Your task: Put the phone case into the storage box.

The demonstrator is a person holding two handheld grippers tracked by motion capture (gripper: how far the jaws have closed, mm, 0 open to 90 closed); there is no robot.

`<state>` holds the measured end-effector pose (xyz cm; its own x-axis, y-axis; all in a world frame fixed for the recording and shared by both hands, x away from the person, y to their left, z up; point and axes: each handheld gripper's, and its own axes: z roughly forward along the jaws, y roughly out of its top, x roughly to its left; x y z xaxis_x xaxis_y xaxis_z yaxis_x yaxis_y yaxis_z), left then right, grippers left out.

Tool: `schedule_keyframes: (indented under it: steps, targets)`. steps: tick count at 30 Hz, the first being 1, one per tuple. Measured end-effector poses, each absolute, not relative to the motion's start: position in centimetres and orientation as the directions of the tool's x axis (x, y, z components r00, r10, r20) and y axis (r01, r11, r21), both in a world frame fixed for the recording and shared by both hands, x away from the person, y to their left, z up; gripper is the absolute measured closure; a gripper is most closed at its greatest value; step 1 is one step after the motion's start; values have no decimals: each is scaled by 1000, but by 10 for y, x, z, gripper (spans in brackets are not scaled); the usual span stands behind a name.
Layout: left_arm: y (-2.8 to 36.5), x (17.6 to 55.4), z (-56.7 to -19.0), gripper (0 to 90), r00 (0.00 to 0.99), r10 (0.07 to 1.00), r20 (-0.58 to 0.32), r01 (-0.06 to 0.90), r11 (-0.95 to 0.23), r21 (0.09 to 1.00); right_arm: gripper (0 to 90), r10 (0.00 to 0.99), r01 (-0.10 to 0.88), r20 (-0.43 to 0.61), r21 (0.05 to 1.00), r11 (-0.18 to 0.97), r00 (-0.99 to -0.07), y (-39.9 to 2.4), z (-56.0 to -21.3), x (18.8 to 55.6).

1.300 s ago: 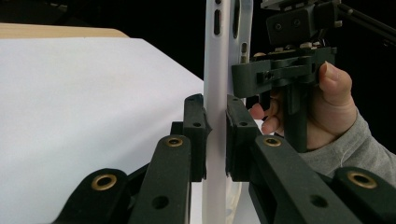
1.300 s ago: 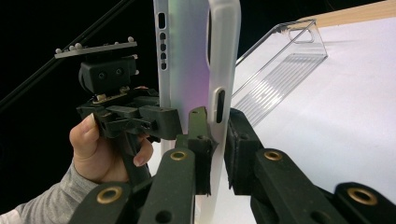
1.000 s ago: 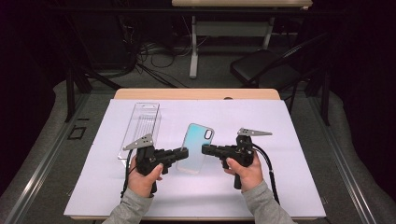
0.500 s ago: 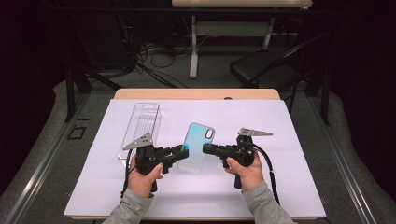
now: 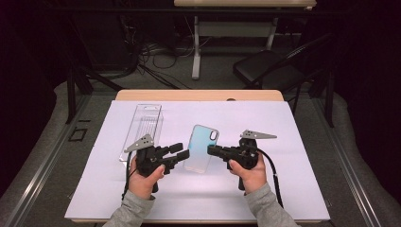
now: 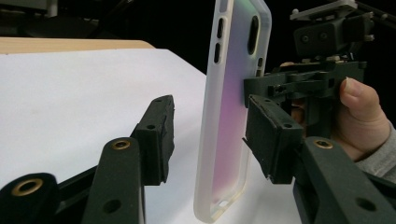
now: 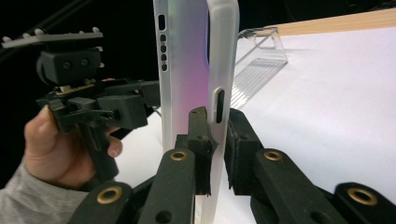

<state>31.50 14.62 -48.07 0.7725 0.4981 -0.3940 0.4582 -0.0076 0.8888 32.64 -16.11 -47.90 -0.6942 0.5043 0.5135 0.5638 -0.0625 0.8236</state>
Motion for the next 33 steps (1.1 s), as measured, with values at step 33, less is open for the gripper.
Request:
schedule_keyframes:
  steps: [33]
  targets:
    - [151,318,-481,422,705,661,-257,404,-77,911,823,666,459,318,888,41,-674,-157,-479,320]
